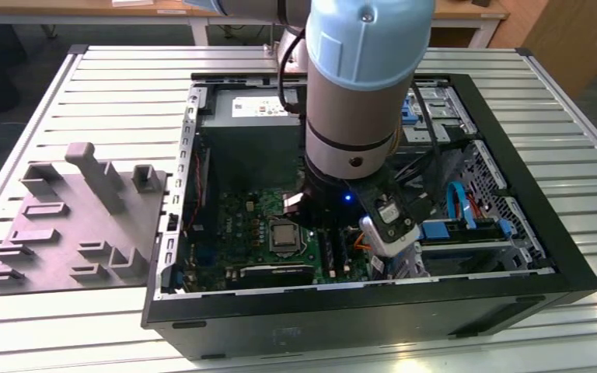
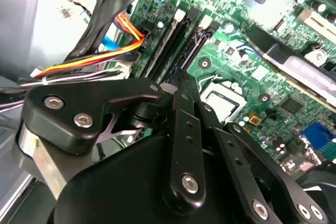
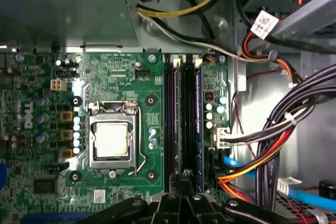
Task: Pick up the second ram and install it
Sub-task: 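Press down the second ram until it locks into place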
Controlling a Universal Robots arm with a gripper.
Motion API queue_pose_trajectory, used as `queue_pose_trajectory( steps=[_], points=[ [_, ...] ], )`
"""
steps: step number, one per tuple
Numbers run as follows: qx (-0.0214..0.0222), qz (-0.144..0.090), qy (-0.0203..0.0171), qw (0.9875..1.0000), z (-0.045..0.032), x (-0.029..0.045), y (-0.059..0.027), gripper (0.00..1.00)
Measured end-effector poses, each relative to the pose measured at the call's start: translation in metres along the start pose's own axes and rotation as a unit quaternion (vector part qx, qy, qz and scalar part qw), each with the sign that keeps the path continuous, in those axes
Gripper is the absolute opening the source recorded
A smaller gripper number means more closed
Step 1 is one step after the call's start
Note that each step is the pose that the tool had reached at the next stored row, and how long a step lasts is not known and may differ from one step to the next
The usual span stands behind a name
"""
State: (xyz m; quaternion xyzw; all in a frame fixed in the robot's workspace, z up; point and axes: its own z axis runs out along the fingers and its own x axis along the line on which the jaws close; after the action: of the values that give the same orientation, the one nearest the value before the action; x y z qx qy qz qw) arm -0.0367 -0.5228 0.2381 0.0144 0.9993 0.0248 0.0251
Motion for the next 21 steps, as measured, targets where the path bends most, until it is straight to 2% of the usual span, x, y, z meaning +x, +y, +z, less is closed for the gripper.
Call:
queue_pose_trajectory(
  steps=[11,15,21],
  points=[
    [0.0008,0.000,0.0002,1.0000,0.0031,0.0000,-0.0035,0.11],
    [0.0008,0.000,0.0001,1.0000,0.0075,0.0002,-0.0037,0.11],
    [0.0008,0.000,0.0002,1.0000,0.0103,0.0003,-0.0039,0.11]
  ],
)
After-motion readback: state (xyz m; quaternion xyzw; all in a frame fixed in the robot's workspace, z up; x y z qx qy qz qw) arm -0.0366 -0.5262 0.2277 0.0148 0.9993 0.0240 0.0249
